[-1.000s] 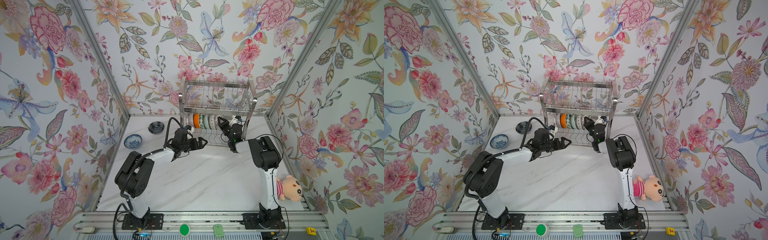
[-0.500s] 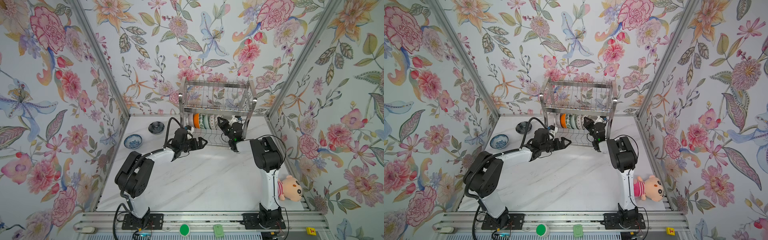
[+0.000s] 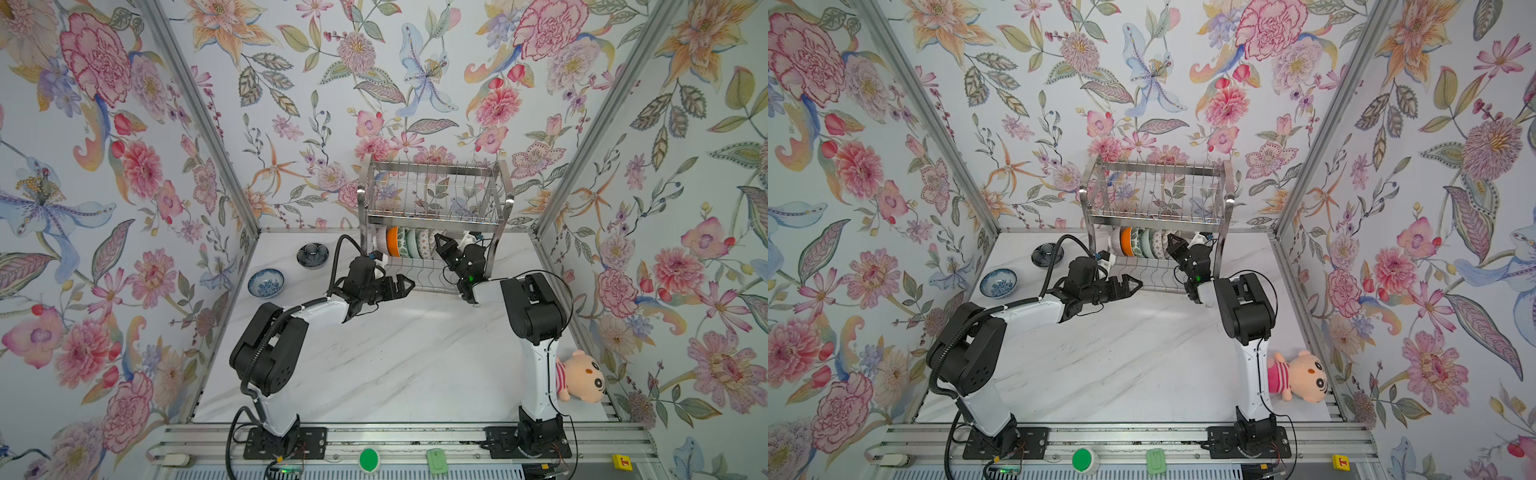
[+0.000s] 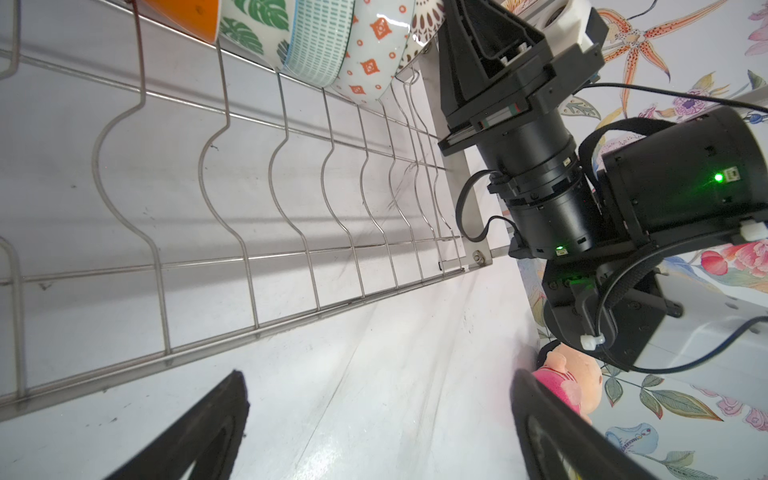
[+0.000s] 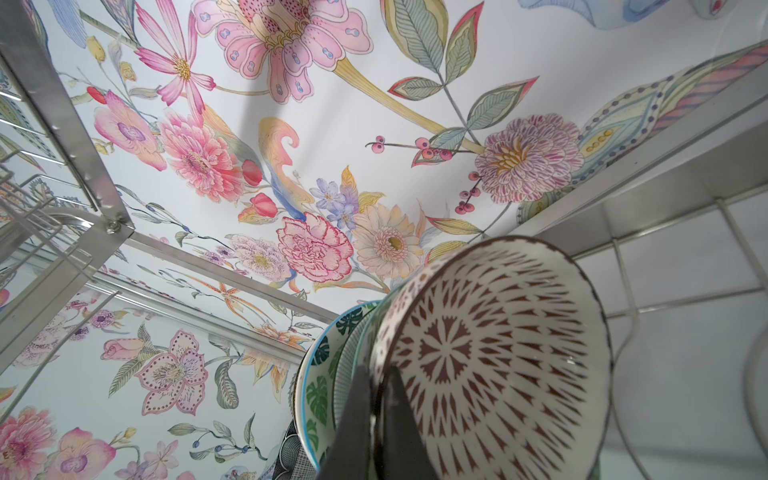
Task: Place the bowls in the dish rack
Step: 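Hold the starburst bowl in the rack with the right gripper while the left gripper waits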
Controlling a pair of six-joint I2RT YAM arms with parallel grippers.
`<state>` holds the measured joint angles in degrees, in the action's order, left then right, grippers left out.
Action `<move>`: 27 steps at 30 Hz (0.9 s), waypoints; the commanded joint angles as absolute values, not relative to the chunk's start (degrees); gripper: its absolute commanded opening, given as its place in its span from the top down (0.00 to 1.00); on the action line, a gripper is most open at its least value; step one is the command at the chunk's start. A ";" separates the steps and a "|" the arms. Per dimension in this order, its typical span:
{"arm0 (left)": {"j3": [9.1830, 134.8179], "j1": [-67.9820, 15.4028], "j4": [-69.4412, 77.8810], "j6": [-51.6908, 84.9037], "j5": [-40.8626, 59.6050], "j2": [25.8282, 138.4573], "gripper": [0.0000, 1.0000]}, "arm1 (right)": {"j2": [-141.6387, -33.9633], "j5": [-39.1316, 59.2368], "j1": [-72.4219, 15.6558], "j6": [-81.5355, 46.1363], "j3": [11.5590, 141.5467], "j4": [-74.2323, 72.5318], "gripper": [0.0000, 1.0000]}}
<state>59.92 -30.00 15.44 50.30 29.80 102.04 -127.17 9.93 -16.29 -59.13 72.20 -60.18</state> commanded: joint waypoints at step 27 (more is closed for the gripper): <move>62.05 -30.63 13.90 49.73 29.63 103.62 0.01 | -125.90 8.11 -14.68 -57.27 72.86 -57.63 0.86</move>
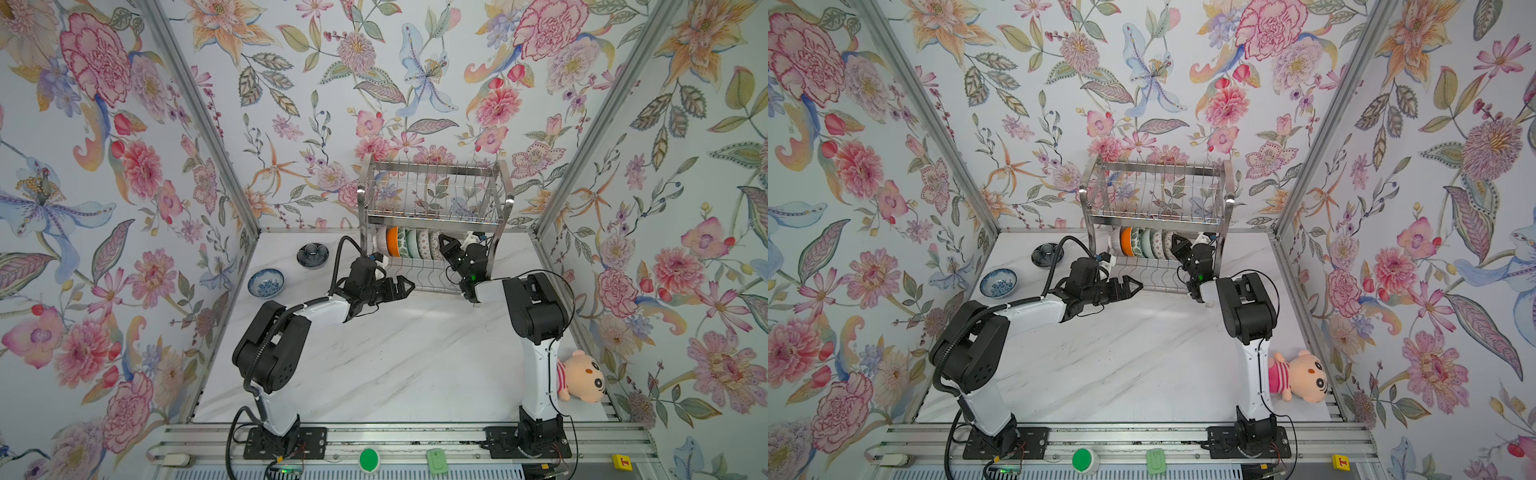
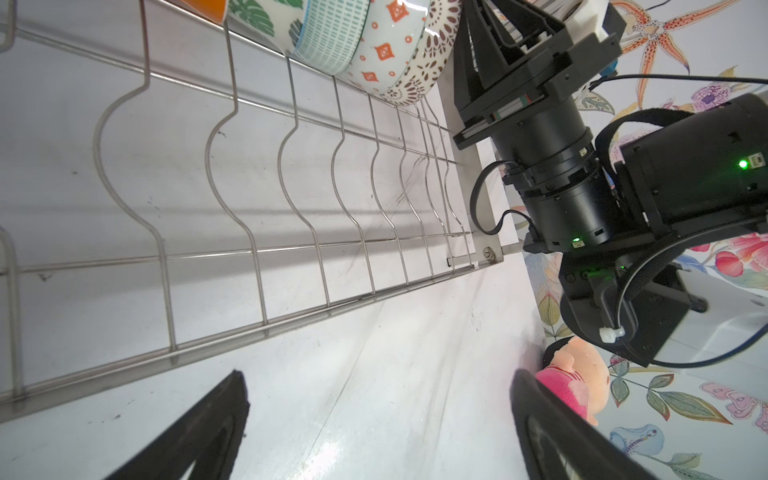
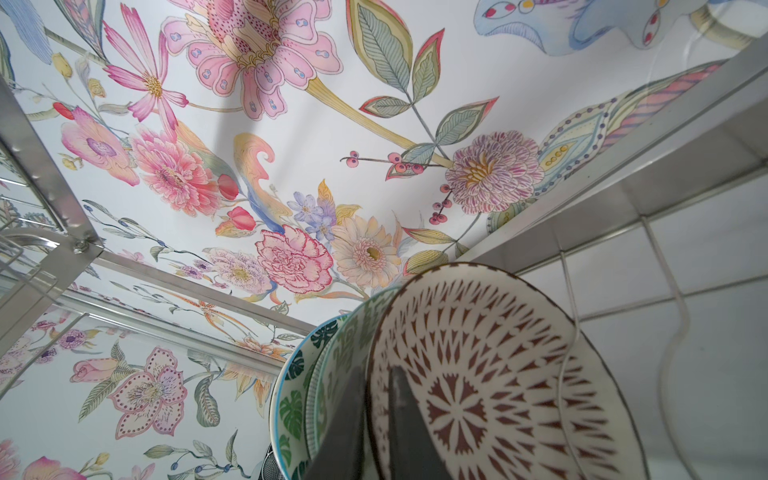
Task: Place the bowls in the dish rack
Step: 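Hold the starburst bowl in the rack with the right gripper while the left gripper waits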
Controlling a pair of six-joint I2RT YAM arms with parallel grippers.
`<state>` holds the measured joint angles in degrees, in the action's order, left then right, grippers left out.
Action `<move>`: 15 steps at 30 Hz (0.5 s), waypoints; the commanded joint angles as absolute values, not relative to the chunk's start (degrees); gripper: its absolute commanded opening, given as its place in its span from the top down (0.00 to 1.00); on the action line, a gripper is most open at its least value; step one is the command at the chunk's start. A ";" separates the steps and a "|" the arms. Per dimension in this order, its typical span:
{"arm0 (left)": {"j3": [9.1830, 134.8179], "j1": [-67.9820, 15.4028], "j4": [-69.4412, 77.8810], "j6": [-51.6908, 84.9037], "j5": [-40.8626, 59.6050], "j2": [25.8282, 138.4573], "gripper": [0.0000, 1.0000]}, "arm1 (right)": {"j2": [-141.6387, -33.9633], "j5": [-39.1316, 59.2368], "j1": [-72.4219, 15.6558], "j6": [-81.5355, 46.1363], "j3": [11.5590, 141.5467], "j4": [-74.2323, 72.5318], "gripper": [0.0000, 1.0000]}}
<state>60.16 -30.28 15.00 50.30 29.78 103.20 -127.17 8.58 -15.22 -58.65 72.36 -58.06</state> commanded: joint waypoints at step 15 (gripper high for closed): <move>61.86 -31.07 13.54 49.61 29.27 102.78 0.01 | -124.87 8.61 -14.59 -57.22 71.51 -57.66 0.86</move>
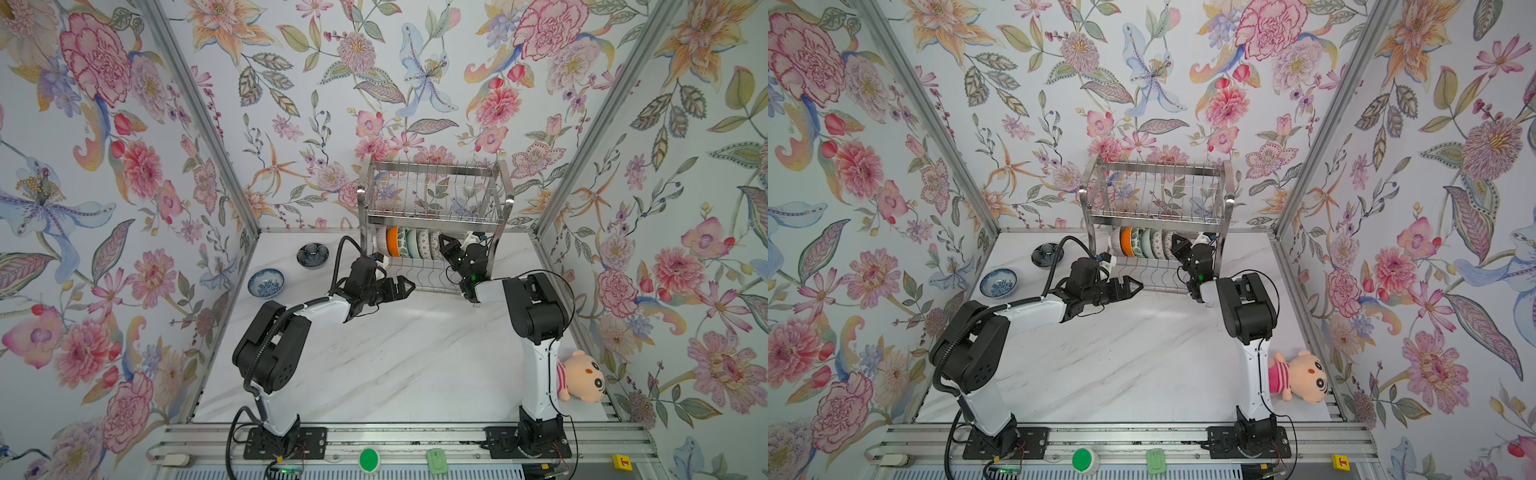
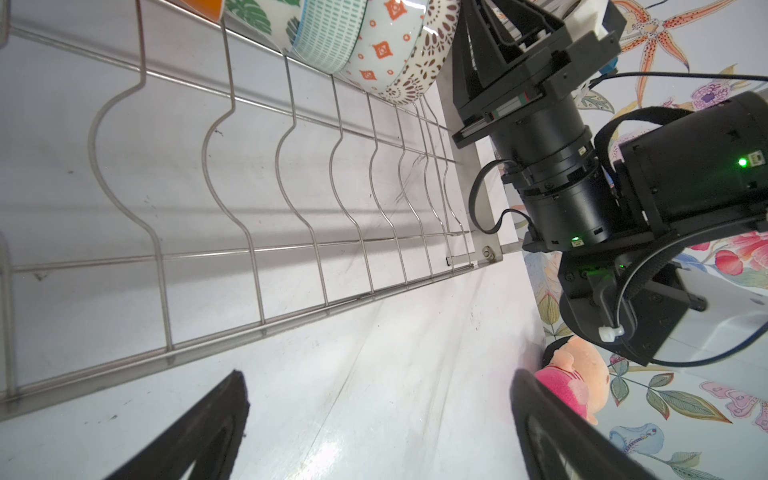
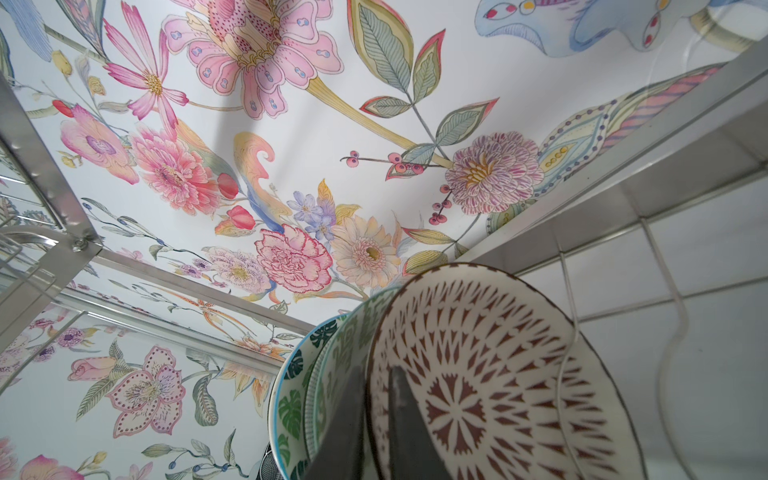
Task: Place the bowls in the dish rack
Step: 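Hold the starburst bowl in the rack with the right gripper while the left gripper waits, then open the right gripper and withdraw from the starburst bowl while the left arm retracts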
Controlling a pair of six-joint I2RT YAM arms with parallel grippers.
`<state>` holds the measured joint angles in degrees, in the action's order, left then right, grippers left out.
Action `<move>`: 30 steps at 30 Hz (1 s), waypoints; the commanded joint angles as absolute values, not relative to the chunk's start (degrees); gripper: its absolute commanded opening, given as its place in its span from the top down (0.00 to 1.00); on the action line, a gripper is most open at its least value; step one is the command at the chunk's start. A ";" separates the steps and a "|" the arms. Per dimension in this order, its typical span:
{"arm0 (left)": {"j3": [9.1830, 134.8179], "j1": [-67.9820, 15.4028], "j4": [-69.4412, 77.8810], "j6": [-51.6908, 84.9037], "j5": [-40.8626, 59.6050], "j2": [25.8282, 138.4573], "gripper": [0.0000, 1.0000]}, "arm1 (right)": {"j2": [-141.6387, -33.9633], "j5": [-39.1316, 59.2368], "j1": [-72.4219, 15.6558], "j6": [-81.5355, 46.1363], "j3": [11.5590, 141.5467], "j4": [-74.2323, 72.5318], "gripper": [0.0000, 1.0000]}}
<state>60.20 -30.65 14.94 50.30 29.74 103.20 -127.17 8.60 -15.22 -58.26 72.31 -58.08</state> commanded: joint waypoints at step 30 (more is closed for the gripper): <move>55.44 -33.16 13.40 50.60 26.51 94.16 0.01 | -113.55 8.24 -16.26 -54.91 61.95 -56.21 0.64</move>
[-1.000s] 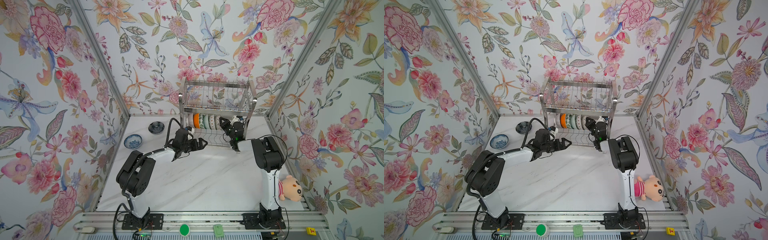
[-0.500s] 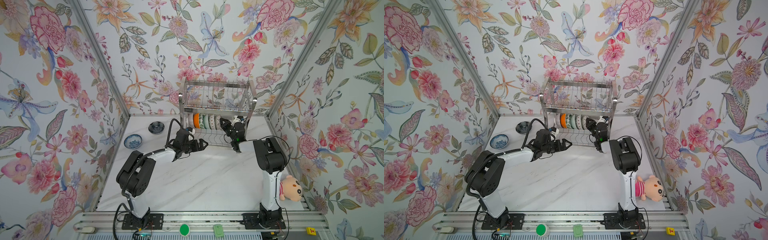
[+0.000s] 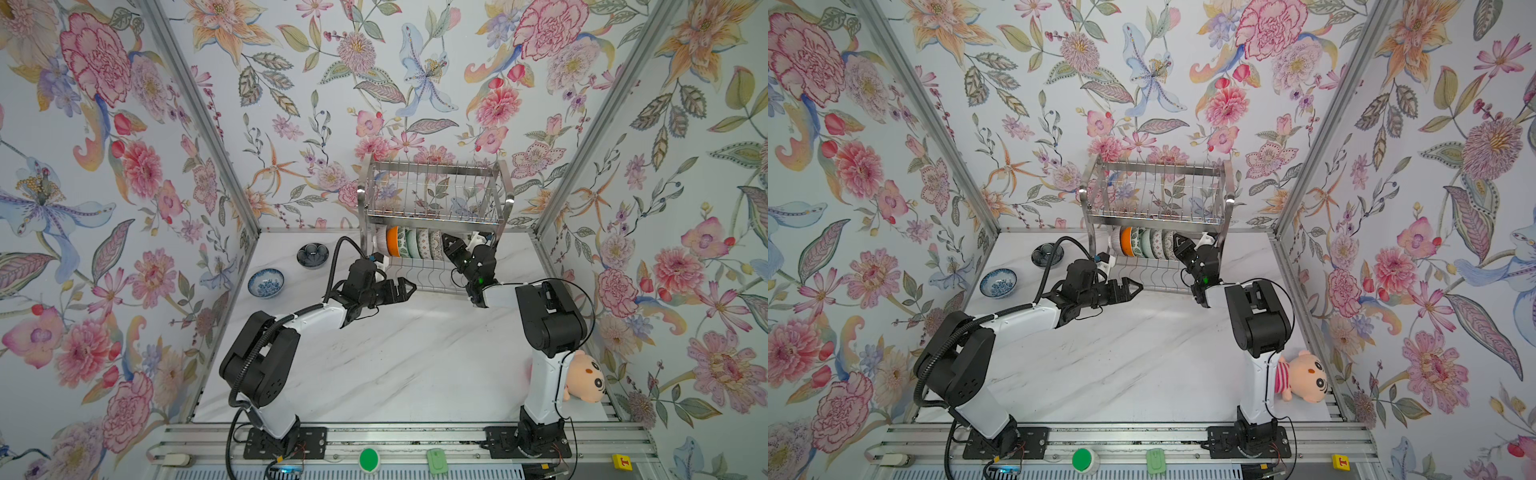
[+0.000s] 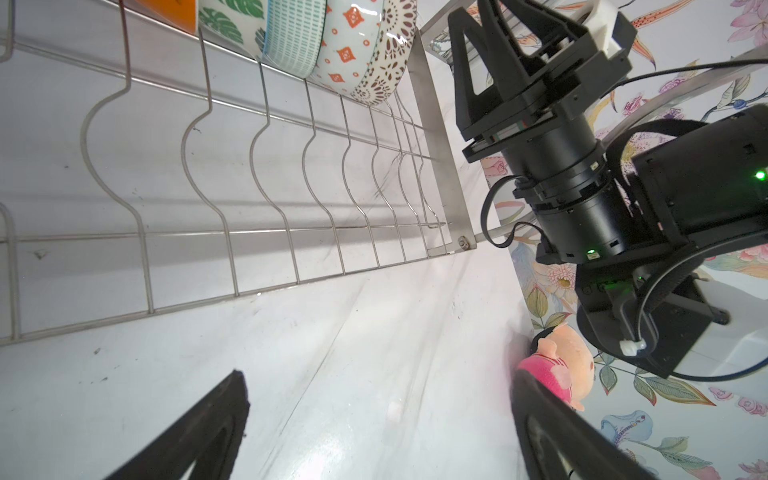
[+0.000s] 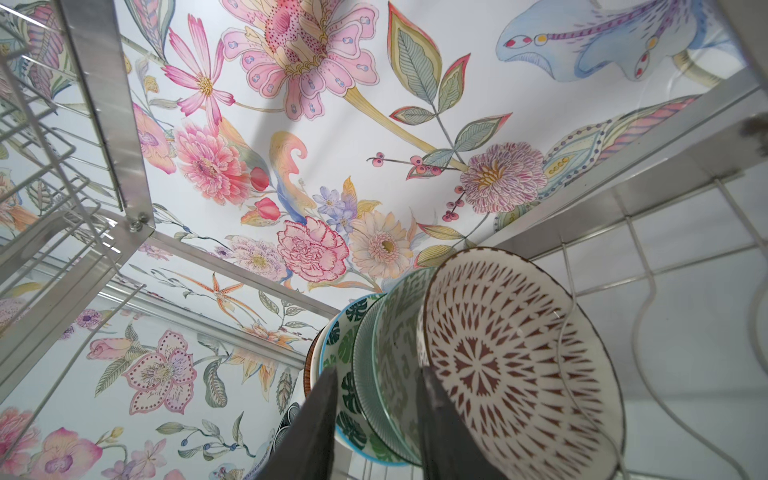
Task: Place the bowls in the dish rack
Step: 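Open the right gripper and withdraw from the starburst bowl while the left arm retracts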
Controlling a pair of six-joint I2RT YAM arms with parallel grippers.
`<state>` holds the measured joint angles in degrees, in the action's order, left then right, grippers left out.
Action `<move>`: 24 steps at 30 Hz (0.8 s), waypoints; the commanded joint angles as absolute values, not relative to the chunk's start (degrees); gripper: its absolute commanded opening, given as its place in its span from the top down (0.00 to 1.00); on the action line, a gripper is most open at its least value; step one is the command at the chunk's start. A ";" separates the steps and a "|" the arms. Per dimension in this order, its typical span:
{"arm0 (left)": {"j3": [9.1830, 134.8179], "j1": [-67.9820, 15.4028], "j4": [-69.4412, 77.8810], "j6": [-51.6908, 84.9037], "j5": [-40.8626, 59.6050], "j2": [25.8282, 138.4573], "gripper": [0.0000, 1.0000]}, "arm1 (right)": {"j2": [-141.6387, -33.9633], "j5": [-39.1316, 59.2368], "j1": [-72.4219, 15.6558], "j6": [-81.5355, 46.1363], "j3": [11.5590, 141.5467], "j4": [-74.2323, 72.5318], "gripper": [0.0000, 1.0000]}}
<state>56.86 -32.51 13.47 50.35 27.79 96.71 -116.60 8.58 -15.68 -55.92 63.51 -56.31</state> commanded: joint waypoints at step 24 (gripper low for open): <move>42.19 -34.06 9.52 51.51 20.09 76.19 0.01 | -98.74 8.25 -21.21 -50.77 46.65 -52.27 0.44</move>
